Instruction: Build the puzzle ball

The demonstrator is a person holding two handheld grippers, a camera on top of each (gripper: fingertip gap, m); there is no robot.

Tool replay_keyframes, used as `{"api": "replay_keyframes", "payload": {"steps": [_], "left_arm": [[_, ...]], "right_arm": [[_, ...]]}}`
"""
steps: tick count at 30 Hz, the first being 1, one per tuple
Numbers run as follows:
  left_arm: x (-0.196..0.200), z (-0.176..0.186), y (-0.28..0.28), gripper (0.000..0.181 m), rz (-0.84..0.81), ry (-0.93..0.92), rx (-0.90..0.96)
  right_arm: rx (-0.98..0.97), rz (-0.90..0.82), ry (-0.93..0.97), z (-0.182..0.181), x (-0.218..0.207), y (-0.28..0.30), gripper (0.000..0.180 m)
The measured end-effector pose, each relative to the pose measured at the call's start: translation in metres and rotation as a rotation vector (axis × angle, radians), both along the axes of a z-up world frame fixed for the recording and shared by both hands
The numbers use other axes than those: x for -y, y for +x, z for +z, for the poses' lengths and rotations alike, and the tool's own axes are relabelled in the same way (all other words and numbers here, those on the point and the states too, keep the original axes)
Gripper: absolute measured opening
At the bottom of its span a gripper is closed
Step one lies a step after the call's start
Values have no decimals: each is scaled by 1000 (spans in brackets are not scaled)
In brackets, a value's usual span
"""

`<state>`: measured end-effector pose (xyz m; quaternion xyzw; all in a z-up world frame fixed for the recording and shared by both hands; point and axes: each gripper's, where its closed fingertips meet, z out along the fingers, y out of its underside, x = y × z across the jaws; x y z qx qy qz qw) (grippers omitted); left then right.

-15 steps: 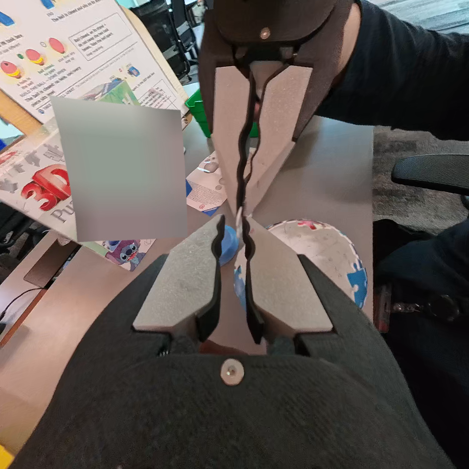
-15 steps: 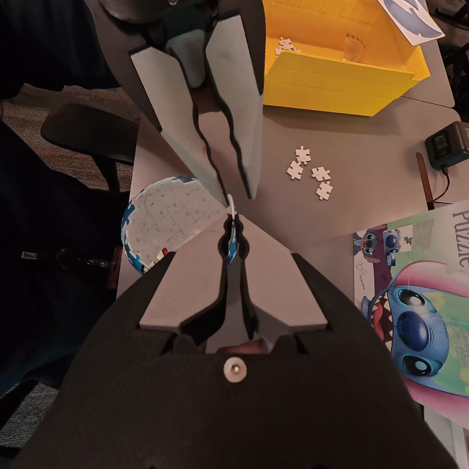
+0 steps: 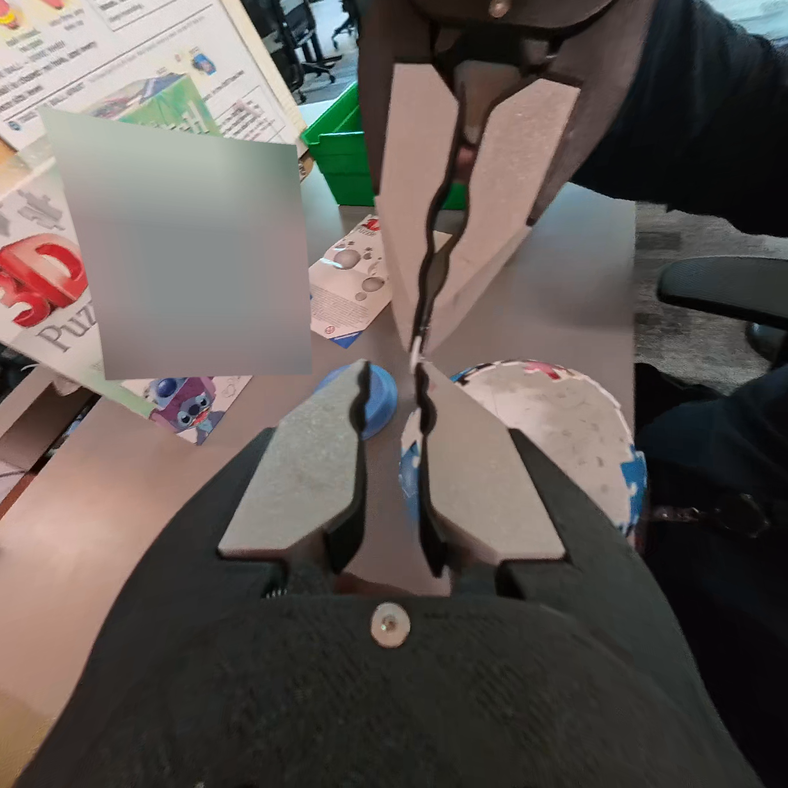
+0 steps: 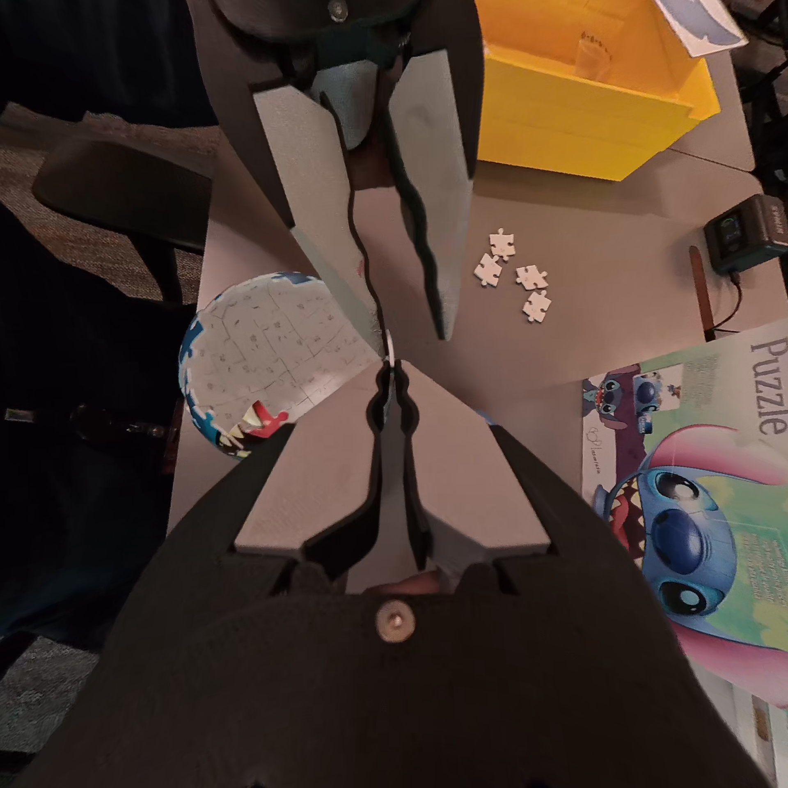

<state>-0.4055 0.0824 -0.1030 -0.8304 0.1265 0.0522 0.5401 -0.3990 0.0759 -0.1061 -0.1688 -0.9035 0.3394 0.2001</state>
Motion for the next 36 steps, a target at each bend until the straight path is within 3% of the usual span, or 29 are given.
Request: {"api": "replay_keyframes", "payload": {"steps": [1, 8, 15, 21, 25, 29, 31, 36], "left_arm": [[1, 1, 7, 0, -41, -1, 15], [-2, 12, 3, 0, -31, 45, 30], [7, 31, -7, 0, 35, 208, 111], [3, 32, -4, 0, 56, 271, 135], [1, 30, -4, 0, 67, 290, 136], [7, 24, -7, 3, 73, 255, 187], [15, 23, -18, 23, 127, 242, 152], [35, 12, -43, 42, 174, 132, 167]], "right_arm": [[-16, -9, -2, 2, 0, -2, 0], [-29, -26, -76, 15, -3, -7, 0], [-58, -144, -357, 33, -26, -11, 12], [-69, -123, -501, 42, -13, -9, 15], [-77, -136, -472, 35, -8, -14, 1], [-76, -125, -416, 29, -3, -11, 0], [-98, -131, -302, 21, -4, -9, 0], [-145, -102, 38, 7, 1, 3, 0]]}}
